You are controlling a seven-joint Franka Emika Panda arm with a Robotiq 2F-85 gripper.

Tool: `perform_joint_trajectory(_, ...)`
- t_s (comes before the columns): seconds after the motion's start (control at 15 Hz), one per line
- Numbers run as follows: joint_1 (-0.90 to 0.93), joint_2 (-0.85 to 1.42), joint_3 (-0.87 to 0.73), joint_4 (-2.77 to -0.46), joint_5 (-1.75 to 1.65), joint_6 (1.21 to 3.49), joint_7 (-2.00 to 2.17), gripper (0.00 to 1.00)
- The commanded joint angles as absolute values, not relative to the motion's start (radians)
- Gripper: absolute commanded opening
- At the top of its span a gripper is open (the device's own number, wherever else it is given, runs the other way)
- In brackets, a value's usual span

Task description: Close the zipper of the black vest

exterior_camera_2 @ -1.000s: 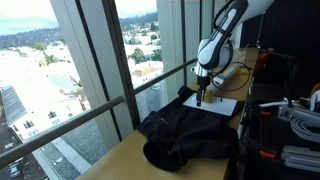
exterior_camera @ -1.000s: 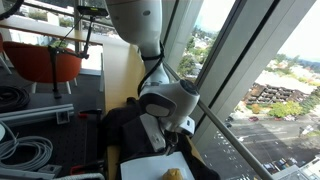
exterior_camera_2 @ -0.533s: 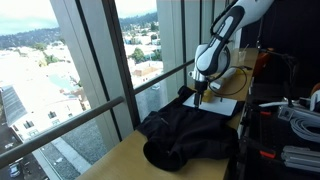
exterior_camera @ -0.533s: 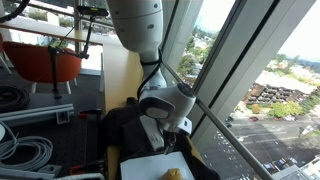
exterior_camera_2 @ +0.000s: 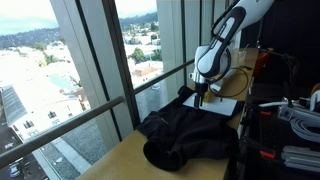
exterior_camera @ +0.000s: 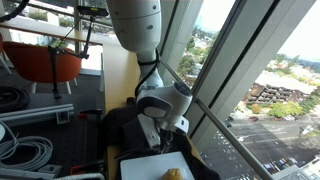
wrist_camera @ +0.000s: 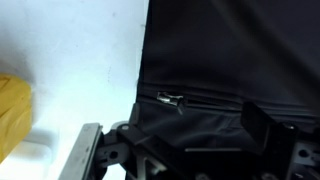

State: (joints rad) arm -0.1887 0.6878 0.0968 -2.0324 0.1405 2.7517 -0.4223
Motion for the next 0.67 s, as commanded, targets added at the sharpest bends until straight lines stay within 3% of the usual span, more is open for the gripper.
perform_joint_trajectory(0.0, -0.184, 0.674, 0.094, -2.063, 0.104, 2.785, -0.372, 1.0)
perform_joint_trajectory(0.27, -0.183, 0.678, 0.092, -2.064, 0.102, 2.786, -0.363, 1.0)
perform_joint_trajectory(0.33, -0.186, 0.68, 0.092, -2.061, 0.102, 2.787, -0.363, 0.91)
perform_joint_trajectory(0.4, -0.187, 0.683, 0.089, -2.057, 0.101, 2.789, -0.362, 0.74)
perform_joint_trajectory(0.6, -0.192, 0.682, 0.085, -2.055, 0.1, 2.796, -0.363, 0.51)
